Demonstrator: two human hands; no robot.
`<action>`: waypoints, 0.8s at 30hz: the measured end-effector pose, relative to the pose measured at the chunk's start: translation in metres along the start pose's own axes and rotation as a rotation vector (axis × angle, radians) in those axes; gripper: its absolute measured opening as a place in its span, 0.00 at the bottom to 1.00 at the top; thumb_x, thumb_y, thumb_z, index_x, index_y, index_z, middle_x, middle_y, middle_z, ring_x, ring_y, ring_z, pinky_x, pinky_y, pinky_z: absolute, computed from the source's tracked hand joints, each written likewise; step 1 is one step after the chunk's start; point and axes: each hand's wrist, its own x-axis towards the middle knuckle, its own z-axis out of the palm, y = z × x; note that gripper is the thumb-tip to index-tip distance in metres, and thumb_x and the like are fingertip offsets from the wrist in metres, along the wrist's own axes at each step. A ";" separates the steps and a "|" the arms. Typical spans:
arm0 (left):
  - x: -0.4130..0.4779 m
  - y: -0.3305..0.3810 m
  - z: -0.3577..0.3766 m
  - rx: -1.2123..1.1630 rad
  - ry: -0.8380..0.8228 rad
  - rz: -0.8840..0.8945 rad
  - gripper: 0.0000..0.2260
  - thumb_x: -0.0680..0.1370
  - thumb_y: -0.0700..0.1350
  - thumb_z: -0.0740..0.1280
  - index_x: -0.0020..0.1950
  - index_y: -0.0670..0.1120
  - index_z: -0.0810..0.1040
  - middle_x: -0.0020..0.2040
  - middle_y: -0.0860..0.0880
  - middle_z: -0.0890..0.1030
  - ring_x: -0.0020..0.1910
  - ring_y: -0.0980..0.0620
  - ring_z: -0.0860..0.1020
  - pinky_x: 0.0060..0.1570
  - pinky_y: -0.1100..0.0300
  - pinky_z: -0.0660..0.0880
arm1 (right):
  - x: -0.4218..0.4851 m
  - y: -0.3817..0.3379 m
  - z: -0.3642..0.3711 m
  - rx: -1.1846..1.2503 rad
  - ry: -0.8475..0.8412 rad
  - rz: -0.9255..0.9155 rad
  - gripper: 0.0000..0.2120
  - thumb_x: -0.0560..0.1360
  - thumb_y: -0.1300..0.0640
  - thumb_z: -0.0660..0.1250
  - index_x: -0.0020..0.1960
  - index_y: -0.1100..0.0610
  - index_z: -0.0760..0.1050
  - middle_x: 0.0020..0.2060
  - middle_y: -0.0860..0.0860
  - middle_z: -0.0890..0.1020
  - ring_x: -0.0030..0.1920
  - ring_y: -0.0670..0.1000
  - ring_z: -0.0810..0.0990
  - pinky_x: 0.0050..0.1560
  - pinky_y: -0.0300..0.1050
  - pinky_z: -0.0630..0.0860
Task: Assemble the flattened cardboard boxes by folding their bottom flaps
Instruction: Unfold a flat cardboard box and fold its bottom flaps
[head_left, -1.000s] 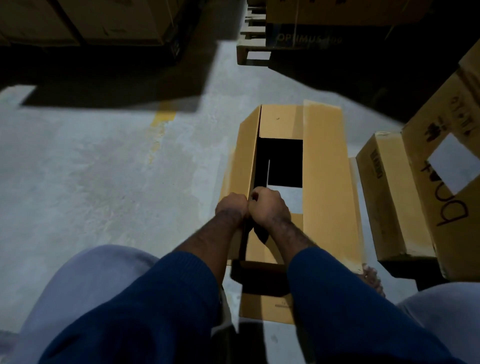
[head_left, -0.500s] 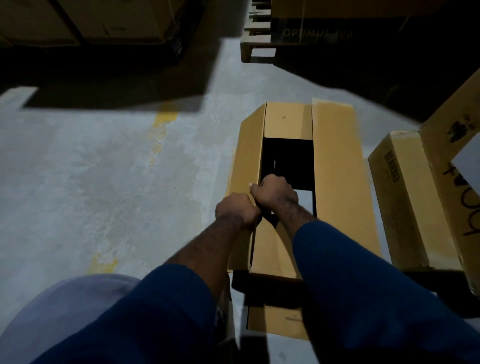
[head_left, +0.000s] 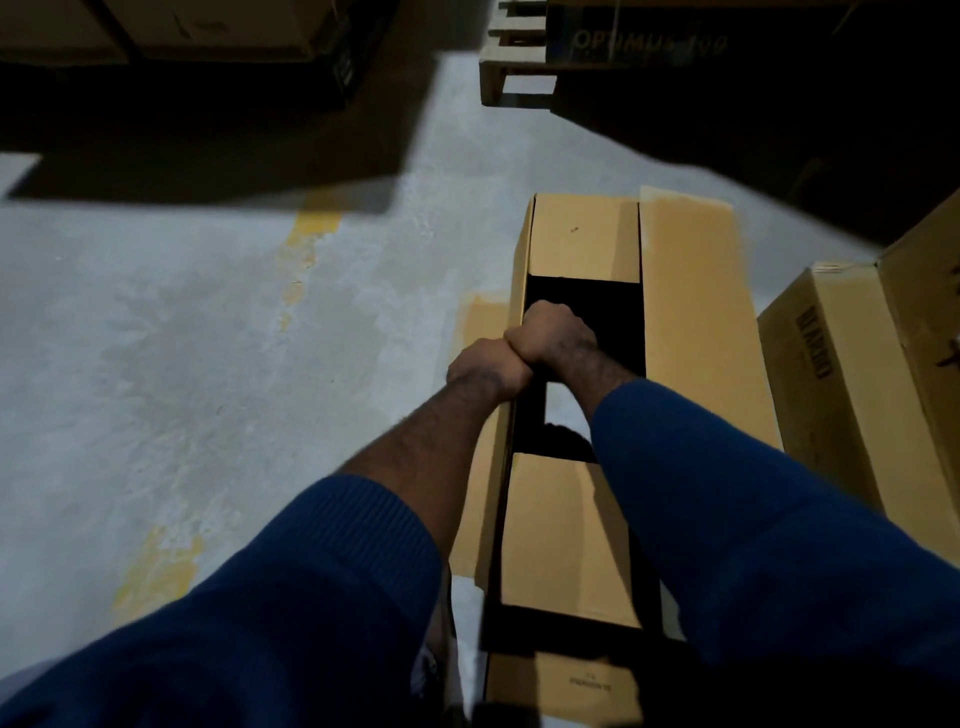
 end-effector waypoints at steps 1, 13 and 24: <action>0.002 0.000 0.001 -0.027 -0.017 0.018 0.07 0.79 0.47 0.65 0.43 0.46 0.76 0.43 0.47 0.80 0.42 0.46 0.79 0.40 0.55 0.77 | 0.002 0.002 0.001 0.015 0.008 -0.002 0.13 0.78 0.47 0.66 0.46 0.57 0.78 0.41 0.53 0.80 0.39 0.54 0.79 0.32 0.43 0.71; -0.026 -0.011 0.010 -0.054 0.079 -0.043 0.13 0.81 0.54 0.62 0.55 0.46 0.77 0.52 0.44 0.81 0.49 0.43 0.80 0.46 0.53 0.78 | -0.024 0.004 0.009 0.167 0.049 0.025 0.21 0.83 0.40 0.59 0.43 0.56 0.75 0.39 0.52 0.77 0.41 0.55 0.77 0.35 0.44 0.68; -0.144 -0.004 0.037 -0.079 0.277 -0.087 0.15 0.85 0.54 0.55 0.68 0.48 0.68 0.67 0.41 0.71 0.64 0.40 0.70 0.61 0.44 0.69 | -0.167 0.024 0.030 0.218 0.124 0.049 0.26 0.82 0.38 0.54 0.74 0.51 0.69 0.70 0.57 0.72 0.71 0.61 0.69 0.71 0.60 0.66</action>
